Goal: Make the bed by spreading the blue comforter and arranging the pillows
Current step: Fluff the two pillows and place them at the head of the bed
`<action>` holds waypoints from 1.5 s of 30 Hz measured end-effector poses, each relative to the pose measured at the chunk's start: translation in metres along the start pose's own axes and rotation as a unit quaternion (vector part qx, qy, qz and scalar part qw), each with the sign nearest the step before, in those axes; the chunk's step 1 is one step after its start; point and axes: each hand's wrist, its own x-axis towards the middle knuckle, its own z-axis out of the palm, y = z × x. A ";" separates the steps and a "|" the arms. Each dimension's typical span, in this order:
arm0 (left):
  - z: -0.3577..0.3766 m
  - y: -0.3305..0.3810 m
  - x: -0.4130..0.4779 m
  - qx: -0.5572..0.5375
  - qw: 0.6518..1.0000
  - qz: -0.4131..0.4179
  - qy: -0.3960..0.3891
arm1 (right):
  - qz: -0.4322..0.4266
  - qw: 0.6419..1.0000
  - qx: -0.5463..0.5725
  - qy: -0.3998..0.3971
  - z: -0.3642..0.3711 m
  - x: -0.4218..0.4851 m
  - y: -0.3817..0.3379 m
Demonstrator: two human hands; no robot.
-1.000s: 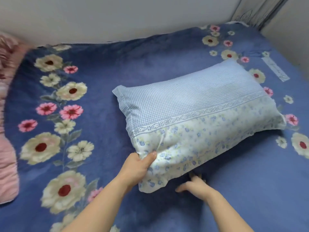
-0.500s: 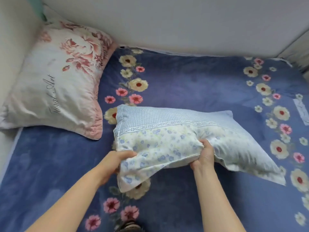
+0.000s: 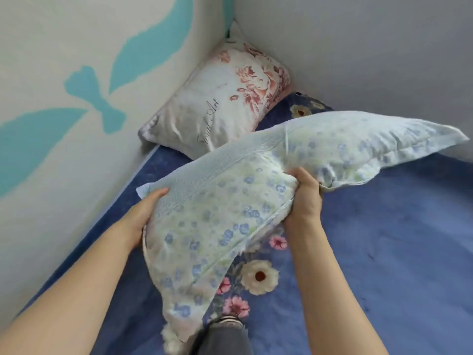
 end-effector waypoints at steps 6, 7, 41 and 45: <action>-0.130 -0.068 -0.026 -0.095 0.995 -0.005 0.022 | -0.036 0.986 -0.084 -0.140 0.041 -0.082 0.082; -0.157 -0.083 -0.033 -0.093 0.995 -0.006 0.024 | -0.042 0.982 -0.091 -0.160 0.048 -0.104 0.103; -0.406 -0.238 0.030 -0.043 0.994 0.105 -0.006 | 0.102 0.948 -0.286 0.094 -0.047 -0.218 0.508; -0.431 -0.282 0.023 0.048 0.997 0.048 -0.029 | 0.110 0.911 -0.378 0.124 -0.068 -0.233 0.504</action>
